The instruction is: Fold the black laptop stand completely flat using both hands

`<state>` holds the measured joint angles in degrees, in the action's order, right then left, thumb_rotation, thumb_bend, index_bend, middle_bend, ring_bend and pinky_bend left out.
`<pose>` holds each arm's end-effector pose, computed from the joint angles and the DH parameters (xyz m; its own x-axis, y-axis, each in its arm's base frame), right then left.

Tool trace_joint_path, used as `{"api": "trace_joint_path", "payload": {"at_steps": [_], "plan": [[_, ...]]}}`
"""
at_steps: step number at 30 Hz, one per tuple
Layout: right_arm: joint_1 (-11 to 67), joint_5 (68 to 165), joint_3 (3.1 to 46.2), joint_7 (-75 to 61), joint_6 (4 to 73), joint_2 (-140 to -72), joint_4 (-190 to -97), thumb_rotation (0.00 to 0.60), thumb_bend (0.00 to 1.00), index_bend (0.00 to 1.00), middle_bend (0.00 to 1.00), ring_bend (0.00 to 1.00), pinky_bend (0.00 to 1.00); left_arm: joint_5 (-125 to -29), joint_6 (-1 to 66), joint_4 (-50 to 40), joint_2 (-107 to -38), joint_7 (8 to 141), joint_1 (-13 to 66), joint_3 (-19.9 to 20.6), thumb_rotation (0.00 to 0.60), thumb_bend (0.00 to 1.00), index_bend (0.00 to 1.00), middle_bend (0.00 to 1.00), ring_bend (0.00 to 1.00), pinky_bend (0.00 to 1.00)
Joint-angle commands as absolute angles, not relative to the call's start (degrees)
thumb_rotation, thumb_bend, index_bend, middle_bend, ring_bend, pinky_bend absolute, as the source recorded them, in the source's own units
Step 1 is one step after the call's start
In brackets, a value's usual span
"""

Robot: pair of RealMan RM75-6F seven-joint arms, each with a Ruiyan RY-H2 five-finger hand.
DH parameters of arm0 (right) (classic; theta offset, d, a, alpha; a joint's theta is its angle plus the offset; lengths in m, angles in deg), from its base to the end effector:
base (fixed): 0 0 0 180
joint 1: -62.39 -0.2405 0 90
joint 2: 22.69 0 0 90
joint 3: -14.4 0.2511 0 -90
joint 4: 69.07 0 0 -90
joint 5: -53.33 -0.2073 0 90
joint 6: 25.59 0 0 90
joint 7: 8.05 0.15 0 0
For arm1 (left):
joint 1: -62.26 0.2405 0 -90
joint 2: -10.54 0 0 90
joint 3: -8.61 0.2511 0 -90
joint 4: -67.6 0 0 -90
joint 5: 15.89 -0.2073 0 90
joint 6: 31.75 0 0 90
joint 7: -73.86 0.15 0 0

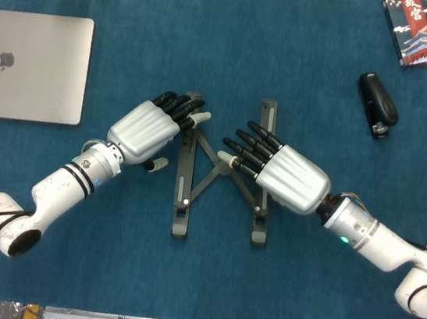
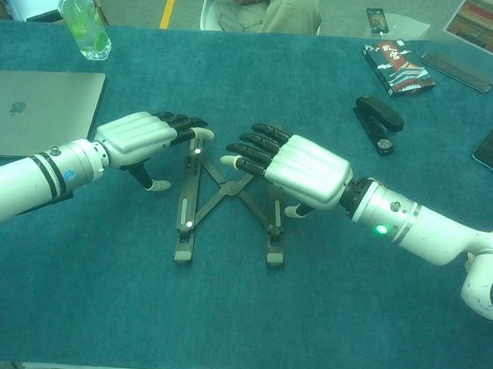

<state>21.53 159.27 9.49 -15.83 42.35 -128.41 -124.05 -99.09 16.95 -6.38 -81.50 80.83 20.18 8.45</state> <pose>-0.1455 -0.2750 -0.0991 0.6451 0.0656 0.7613 -0.3875 -0.8306 0.4000 -0.1753 0.3101 -0.0621 0.6088 0.3434 0.7151 0.7265 -0.6034 -0.3288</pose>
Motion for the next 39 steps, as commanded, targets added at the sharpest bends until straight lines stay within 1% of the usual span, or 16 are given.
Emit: {"api": "trace_joint_path", "payload": {"at_steps": [1,39], "plan": [[21.5,159.1,9.5,-15.8,42.3,-128.6,-123.8,0.6,0.0,0.0,0.07,0.0,0.05,-99.0,16.8,-6.4,-81.6,80.6,20.1,8.4,0.6,0.25,0.0,0.0,0.0,0.08],[19.7,157.4,10.7,-13.7,43.2,-133.3,-119.6,0.6,0.0,0.0,0.07,0.0,0.05,-99.4,14.9,-7.9,-82.2,77.3,18.9,9.1,0.6,0.25,0.0,0.0,0.0,0.08]]}}
